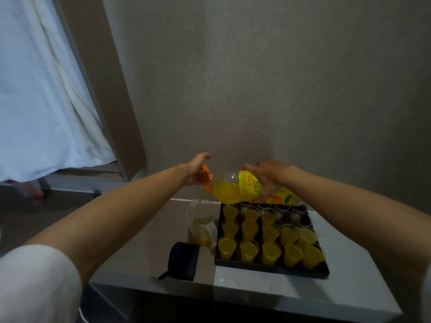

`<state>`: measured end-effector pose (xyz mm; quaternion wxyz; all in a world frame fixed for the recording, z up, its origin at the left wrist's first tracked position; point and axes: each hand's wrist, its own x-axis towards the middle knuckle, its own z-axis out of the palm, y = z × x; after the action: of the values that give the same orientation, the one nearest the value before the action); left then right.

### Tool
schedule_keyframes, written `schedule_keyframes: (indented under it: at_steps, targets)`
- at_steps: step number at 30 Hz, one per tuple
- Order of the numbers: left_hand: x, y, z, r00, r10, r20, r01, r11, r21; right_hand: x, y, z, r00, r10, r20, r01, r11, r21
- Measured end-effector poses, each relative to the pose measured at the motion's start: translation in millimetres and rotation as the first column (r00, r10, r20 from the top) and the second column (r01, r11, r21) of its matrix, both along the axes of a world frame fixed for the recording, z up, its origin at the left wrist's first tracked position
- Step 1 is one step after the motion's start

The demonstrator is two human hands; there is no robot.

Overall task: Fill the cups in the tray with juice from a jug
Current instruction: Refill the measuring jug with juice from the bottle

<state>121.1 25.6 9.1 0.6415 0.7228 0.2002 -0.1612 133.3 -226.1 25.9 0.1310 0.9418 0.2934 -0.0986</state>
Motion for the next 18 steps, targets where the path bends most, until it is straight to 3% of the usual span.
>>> schedule_keyframes:
  at_steps: [18]
  targets:
    - [-3.1,5.9,4.0,1.0,0.012,0.022,-0.012,1.0,0.019,-4.8,5.9,6.6,1.0,0.015,0.018,-0.015,1.0,-0.025]
